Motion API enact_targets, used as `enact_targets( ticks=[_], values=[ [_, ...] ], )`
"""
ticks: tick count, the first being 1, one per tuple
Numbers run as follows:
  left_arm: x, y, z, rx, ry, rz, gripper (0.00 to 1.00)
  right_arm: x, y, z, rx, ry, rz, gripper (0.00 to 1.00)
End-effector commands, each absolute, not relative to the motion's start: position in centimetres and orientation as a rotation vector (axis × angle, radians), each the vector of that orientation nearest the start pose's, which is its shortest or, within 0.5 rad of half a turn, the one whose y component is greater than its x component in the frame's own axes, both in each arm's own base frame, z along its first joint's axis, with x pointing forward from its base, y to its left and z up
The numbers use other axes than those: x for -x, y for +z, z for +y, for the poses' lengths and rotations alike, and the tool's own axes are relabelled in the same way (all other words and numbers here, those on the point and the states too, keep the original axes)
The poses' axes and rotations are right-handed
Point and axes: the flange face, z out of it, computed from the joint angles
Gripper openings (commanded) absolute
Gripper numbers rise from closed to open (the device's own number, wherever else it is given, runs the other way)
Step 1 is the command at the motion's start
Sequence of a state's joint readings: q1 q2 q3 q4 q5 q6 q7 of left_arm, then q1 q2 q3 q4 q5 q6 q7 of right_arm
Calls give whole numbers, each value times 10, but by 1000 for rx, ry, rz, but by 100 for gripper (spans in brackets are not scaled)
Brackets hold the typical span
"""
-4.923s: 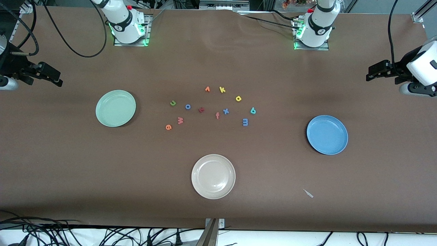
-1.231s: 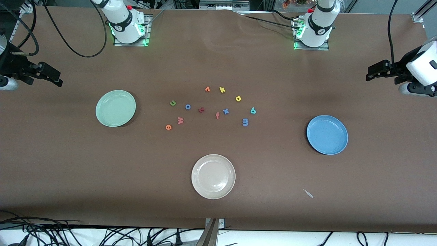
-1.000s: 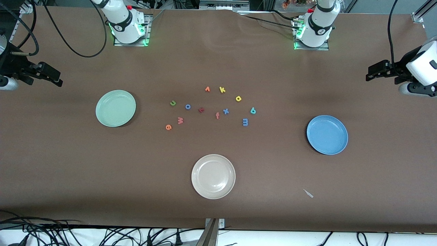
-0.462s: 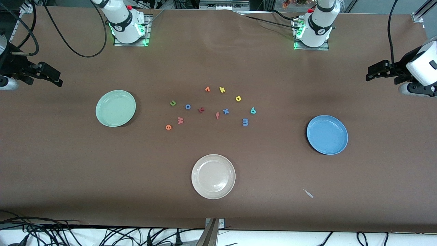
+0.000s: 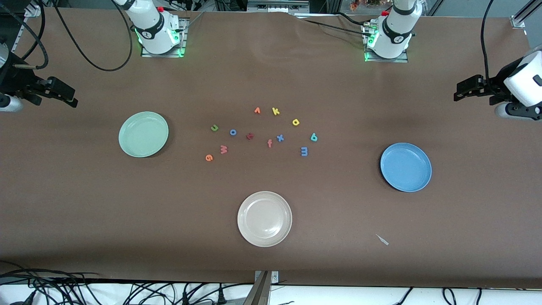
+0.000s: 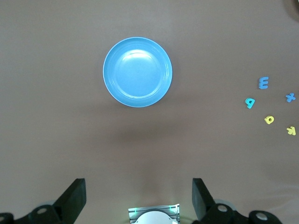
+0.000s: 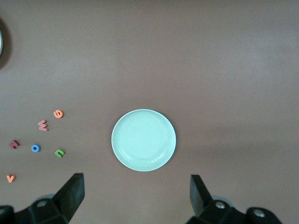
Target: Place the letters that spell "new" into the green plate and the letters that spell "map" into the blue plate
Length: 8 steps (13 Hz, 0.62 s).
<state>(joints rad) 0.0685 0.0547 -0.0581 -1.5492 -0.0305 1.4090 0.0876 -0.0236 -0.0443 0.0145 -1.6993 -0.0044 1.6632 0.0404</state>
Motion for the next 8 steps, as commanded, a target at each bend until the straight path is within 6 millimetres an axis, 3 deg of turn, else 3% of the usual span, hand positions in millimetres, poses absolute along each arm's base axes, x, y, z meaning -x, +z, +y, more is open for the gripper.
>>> enact_targets(
  ticks=[1, 2, 5, 8],
  values=[
    [-552, 591, 6, 3153, 291, 169, 100, -548, 600, -3, 3132, 5, 66, 100],
    [-554, 592, 6, 3154, 275, 164, 100, -547, 599, 2, 3133, 15, 52, 100],
    [-556, 595, 6, 3155, 248, 156, 100, -545, 593, 50, 3137, 48, -66, 100],
    [-578, 546, -3, 3147, 371, 182, 100, -547, 571, 85, 3137, 125, -158, 100]
  ],
)
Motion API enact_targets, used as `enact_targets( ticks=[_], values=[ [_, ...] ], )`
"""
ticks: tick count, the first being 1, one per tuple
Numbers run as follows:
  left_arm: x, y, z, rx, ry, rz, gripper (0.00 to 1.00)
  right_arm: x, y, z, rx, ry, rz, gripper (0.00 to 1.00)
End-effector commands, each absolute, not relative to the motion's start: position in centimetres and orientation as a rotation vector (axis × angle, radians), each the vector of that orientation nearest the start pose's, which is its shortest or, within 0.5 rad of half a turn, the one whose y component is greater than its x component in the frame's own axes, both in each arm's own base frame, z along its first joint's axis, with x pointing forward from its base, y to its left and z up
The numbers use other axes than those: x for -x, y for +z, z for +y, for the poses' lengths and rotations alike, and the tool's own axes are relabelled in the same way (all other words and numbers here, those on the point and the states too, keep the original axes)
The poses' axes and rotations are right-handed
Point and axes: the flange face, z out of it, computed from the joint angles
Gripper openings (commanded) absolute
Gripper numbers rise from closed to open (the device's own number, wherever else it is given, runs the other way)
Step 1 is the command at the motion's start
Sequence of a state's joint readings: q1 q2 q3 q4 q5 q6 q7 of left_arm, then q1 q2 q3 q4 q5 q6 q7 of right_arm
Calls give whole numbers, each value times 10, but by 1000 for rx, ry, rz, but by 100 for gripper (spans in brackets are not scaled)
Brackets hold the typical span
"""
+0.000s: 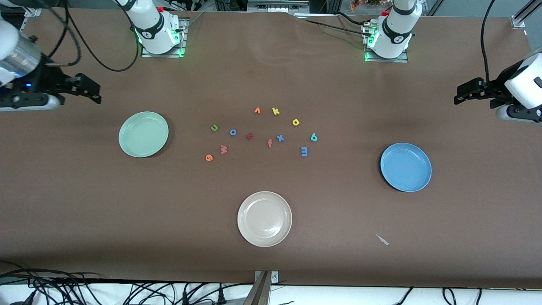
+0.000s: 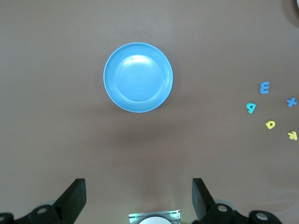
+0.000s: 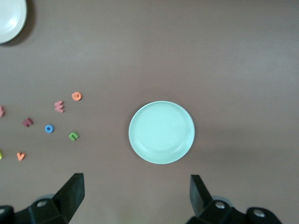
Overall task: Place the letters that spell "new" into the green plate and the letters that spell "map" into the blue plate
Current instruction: 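Grasp the pink letter with the right gripper while the left gripper grasps the teal letter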
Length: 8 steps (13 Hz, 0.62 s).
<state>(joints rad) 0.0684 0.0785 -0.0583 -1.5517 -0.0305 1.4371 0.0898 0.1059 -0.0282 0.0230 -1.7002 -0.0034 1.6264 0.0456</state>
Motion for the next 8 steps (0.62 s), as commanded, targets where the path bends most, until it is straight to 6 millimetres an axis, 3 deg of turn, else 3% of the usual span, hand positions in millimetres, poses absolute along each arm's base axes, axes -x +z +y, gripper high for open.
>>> enact_targets(
  ticks=[1, 4, 6, 8],
  values=[
    [-590, 520, -8, 3142, 439, 196, 100, -556, 546, 96, 3134, 200, -188, 100],
    [-621, 425, -36, 3127, 652, 266, 100, -569, 476, 163, 3145, 323, -338, 100],
    [-632, 398, -73, 3135, 568, 347, 100, -584, 430, 188, 3170, 281, -188, 100],
    [-636, 361, -116, 3118, 571, 299, 100, -584, 399, 225, 3189, 228, 26, 100]
  ],
)
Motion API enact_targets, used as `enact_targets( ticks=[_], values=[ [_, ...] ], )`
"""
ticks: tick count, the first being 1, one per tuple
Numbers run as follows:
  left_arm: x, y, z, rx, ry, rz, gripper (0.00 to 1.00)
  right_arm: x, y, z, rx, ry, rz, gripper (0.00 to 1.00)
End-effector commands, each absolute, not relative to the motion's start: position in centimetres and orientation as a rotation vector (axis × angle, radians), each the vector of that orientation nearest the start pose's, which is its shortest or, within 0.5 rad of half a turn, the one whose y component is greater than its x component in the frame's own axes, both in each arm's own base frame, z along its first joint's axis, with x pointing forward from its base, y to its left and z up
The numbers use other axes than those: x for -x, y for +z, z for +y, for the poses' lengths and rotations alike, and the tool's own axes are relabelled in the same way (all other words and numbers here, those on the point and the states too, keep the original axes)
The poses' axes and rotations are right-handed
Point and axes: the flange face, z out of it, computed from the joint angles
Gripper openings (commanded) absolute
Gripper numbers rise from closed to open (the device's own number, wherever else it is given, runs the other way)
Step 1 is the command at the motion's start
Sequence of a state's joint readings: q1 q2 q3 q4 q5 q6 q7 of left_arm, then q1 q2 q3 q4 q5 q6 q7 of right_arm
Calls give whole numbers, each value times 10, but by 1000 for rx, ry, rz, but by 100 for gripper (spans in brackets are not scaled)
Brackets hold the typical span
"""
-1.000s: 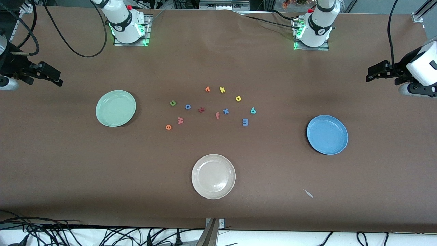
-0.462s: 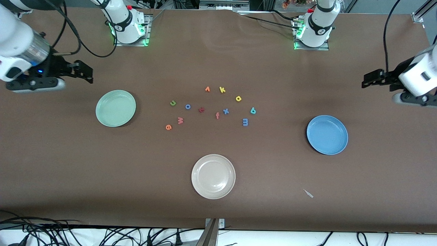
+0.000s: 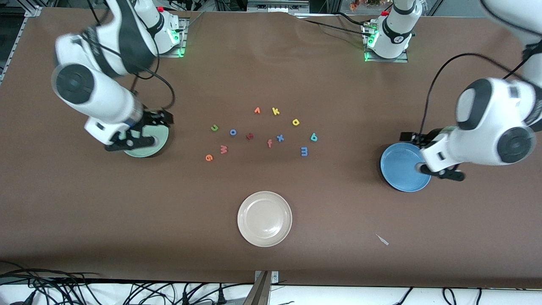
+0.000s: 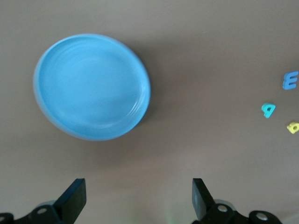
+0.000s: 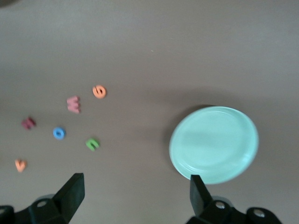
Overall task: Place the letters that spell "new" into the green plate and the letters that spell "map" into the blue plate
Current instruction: 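Grasp the pink letter with the right gripper while the left gripper grasps the teal letter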
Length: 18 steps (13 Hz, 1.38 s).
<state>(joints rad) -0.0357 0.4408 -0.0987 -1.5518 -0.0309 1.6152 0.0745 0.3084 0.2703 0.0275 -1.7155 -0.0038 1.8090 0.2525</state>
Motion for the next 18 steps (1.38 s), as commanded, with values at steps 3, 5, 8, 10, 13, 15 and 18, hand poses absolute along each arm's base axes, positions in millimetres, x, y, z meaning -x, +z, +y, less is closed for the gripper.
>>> enact_targets(
  ticks=[3, 5, 8, 10, 13, 15, 18],
  values=[
    [-612, 320, -210, 3101, 449, 201, 100, -580, 362, 250, 3195, 217, 164, 100],
    [-587, 297, -268, 3106, 363, 165, 100, -580, 346, 252, 3202, 249, 152, 100],
    [-552, 267, -320, 3155, 253, 140, 100, -568, 303, 259, 3183, 160, 98, 98],
    [-528, 242, -346, 3163, 225, 164, 100, -552, 276, 268, 3162, 101, 74, 94],
    [-499, 200, -351, 3183, 164, 163, 100, -545, 251, 290, 3134, 32, 141, 80],
    [-483, 187, -355, 3188, 130, 109, 100, -537, 232, 309, 3125, 15, 163, 79],
    [-478, 180, -357, 3178, 149, 73, 100, -532, 207, 323, 3106, -24, 181, 77]
  ],
)
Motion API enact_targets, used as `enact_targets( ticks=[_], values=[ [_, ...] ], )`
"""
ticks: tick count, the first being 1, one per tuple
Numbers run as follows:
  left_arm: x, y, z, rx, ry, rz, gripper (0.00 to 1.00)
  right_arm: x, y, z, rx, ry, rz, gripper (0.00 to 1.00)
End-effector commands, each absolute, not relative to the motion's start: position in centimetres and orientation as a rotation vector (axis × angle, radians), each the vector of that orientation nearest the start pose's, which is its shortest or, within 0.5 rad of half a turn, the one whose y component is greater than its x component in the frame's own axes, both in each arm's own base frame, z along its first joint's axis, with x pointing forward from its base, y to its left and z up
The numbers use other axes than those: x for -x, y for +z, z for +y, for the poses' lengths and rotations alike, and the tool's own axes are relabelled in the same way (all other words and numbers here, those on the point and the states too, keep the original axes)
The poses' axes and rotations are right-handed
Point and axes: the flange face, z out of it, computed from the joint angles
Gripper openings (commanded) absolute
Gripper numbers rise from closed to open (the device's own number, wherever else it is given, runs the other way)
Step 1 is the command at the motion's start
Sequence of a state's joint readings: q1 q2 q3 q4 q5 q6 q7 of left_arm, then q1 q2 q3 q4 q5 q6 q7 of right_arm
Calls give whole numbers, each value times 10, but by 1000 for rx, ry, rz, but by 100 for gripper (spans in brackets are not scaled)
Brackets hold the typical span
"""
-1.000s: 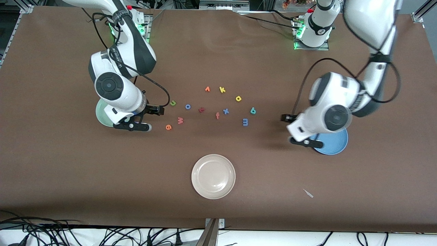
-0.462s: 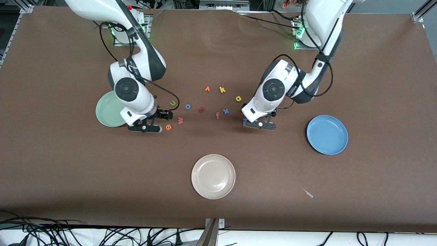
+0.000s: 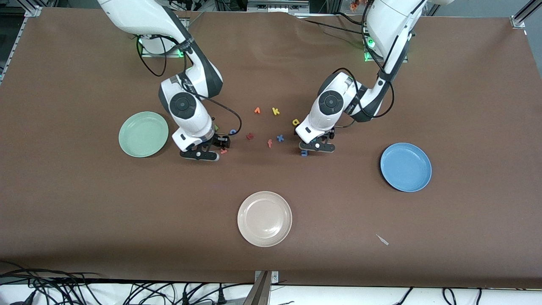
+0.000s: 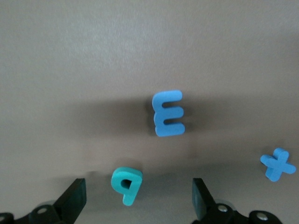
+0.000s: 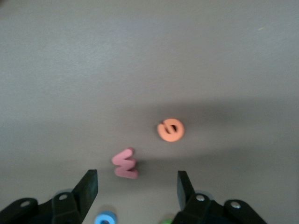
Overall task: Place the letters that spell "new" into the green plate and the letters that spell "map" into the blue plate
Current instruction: 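Grasp the pink letter with the right gripper while the left gripper grasps the teal letter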
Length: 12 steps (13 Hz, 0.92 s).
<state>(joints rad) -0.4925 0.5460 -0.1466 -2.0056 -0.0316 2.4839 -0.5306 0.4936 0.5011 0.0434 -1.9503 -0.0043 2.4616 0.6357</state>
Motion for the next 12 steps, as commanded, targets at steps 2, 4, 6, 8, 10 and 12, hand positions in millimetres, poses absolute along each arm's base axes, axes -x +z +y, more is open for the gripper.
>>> enact_targets(
  ticks=[2, 4, 6, 8, 10, 12],
  values=[
    [-475, 177, -355, 3172, 163, 71, 90, -526, 189, 330, 3105, -29, 154, 69],
    [-475, 174, -353, 3166, 172, 67, 79, -524, 181, 334, 3104, -36, 143, 64],
    [-473, 171, -353, 3162, 182, 69, 67, -521, 178, 336, 3108, -26, 133, 58],
    [-474, 170, -351, 3157, 186, 74, 56, -518, 176, 337, 3114, -17, 121, 41],
    [-473, 170, -351, 3134, 171, 122, 44, -519, 178, 336, 3115, -21, 120, 20],
    [-474, 170, -350, 3133, 172, 122, 30, -526, 187, 330, 3114, -43, 128, 10]
  ],
)
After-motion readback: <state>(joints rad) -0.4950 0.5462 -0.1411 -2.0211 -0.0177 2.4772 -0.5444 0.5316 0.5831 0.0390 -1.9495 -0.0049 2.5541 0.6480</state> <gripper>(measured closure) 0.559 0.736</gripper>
